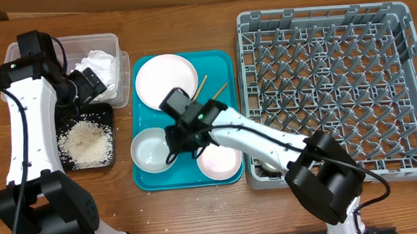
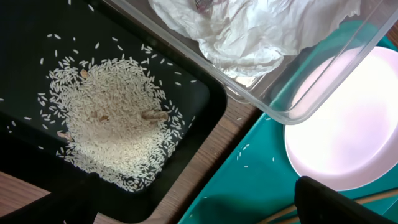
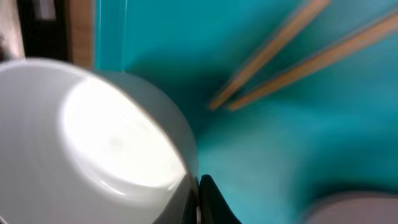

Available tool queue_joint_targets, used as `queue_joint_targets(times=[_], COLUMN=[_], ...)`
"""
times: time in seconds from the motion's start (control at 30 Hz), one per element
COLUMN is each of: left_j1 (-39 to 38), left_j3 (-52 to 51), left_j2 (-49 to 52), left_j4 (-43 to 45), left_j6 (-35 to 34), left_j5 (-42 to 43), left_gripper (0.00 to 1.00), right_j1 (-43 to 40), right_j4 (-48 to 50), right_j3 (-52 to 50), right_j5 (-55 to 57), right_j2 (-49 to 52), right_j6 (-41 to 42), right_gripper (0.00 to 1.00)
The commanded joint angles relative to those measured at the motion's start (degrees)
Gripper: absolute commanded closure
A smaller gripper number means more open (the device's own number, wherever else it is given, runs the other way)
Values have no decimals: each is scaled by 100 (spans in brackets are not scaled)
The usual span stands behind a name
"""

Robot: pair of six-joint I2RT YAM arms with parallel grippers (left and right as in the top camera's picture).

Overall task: Sort waste into correct bins and load items into the dishwasher
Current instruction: 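Move the left arm back to rest and grasp the grey bowl with the right gripper, then carry the grey bowl into the back of the dish rack and release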

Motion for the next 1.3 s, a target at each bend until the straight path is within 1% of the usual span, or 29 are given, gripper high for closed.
queue_joint_targets(times=[0.0,0.03,0.07,0.13,0.2,0.23,0.3,0.37,0.47,0.53,0.63,0.77,0.87,1.07,1.27], left_j1=[-15,-15,-15,-15,-15,-15,-15,-15,-15,-15,-15,-15,-15,-15,-15], left_j3=[-15,-15,-15,-15,-15,-15,-15,-15,-15,-15,-15,-15,-15,-15,-15], left_j2=[-105,-105,-105,-105,-105,-105,-105,-105,-105,-105,-105,-105,-105,-105,-105], left_j4=[15,15,15,15,15,15,15,15,15,15,15,15,15,15,15], left_j6=[90,90,90,90,90,90,90,90,90,90,90,87,90,90,90], left_j5=[44,44,44,44,44,44,44,44,44,44,44,44,44,44,44], left_gripper=[0,0,0,0,0,0,0,0,0,0,0,0,0,0,0], right_j1=[-496,-669,-774,-1093,-1298,-1449,-1582,-1655,-1759,-1810,-1958,-2173,-2234,-2199,-2260], right_j4=[-741,-1073,-1244,-1532,-1497,-1388,-1104,-772,28,417,1069,1506,1528,1484,1484], right_j3=[800,997,1102,1296,1307,1307,1292,1290,1281,1281,1281,1281,1281,1263,1231], right_j5=[1543,2229,2651,4098,5145,6048,6841,7344,8048,8258,8540,8843,8813,8126,8131], right_j2=[-619,-745,-817,-1001,-1064,-1062,-1023,-979,-817,-706,-380,127,385,509,535], right_j6=[-66,-63,-63,-63,-66,-103,-444,-774,-1705,-2238,-3307,-4065,-4098,-4068,-4052], right_gripper=[96,96,96,96,96,96,96,96,96,96,96,96,96,96,96])
